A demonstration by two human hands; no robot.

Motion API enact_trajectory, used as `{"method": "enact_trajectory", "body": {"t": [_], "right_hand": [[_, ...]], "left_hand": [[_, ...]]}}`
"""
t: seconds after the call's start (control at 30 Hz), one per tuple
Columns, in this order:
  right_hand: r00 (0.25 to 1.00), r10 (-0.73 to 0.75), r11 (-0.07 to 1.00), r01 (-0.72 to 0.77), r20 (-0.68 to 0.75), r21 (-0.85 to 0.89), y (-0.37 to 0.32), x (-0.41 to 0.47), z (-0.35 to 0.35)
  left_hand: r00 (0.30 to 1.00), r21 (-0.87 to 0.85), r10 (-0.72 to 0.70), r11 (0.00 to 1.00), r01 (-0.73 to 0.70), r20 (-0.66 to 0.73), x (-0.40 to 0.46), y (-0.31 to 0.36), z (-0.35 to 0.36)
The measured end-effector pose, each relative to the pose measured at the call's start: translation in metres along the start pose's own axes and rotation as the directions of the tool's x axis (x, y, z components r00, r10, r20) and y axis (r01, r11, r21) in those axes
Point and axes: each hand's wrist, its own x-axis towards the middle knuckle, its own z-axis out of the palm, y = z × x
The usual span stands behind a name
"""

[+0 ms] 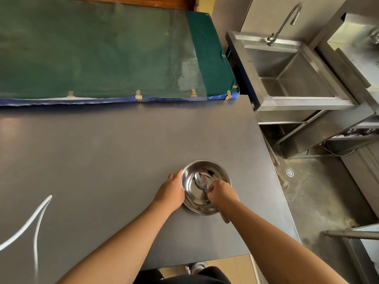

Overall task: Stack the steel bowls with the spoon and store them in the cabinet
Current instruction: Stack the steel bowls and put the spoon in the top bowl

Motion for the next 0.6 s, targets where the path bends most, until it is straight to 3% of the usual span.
{"method": "enact_trajectory", "body": {"t": [0.23, 0.37, 0.6], "right_hand": [[0.983, -0.103, 0.990, 0.117, -0.152, 0.083, 0.017, 0.002, -0.014], [0.970, -0.066, 0.984, 0.102, -0.232, 0.145, 0.036, 0.007, -0.016], [0.988, 0.139, 0.896, -0.097, -0.065, 0.434, 0.058, 0.016, -0.014]], "left_hand": [[0.999, -0.014, 0.025, 1.000, -0.025, -0.045, 0.005, 0.003, -0.002], [0.999, -0.080, -0.046, 0.996, 0.046, -0.008, 0.008, 0.005, -0.001], [0.986, -0.150, -0.168, 0.974, 0.168, 0.014, 0.011, 0.002, 0.000]]}}
